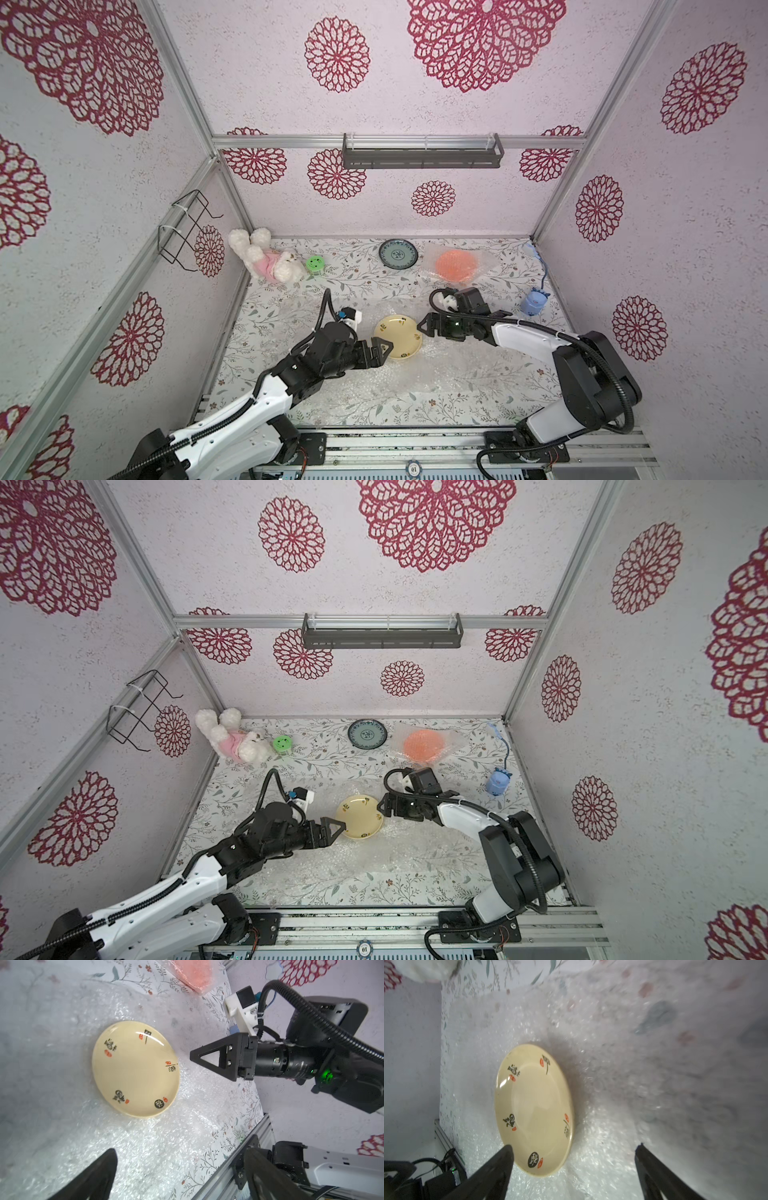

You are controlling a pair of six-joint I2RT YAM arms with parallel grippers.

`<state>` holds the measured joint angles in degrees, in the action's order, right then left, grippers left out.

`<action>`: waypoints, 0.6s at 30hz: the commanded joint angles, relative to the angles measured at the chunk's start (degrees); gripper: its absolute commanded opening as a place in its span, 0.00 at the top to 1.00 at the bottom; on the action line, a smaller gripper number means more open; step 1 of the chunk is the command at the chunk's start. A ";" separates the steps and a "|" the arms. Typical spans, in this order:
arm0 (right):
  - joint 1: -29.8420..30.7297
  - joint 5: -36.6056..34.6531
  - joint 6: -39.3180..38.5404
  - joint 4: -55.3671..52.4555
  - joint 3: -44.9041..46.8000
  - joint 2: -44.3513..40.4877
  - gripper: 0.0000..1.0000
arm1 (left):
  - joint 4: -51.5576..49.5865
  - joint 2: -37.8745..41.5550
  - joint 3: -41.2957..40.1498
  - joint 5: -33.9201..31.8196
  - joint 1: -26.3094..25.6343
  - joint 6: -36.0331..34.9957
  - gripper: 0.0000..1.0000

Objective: Unpack dinner plates from bubble wrap
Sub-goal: Unwrap the bubble wrap, then pick up the plate from the bubble wrap.

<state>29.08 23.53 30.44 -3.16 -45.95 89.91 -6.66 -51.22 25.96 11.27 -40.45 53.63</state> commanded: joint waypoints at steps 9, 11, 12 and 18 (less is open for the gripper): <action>5.17 -2.88 -1.69 -1.32 -6.46 7.21 0.52 | 20.48 -5.02 -11.78 8.13 8.01 12.09 0.03; 5.50 -4.96 -1.94 -2.73 -6.90 6.84 0.53 | 22.41 -8.01 -12.44 8.56 8.26 12.36 0.03; 5.55 -5.62 -2.04 -2.99 -6.86 6.41 0.54 | 23.66 -9.46 -12.89 9.06 8.45 12.77 0.03; 5.72 -4.69 -1.77 -2.51 -7.48 7.50 0.67 | 21.87 -14.90 -12.29 7.68 8.68 13.14 0.03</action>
<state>34.54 19.62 29.45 -4.71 -51.75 97.49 14.28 -64.88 13.21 19.18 -32.25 65.76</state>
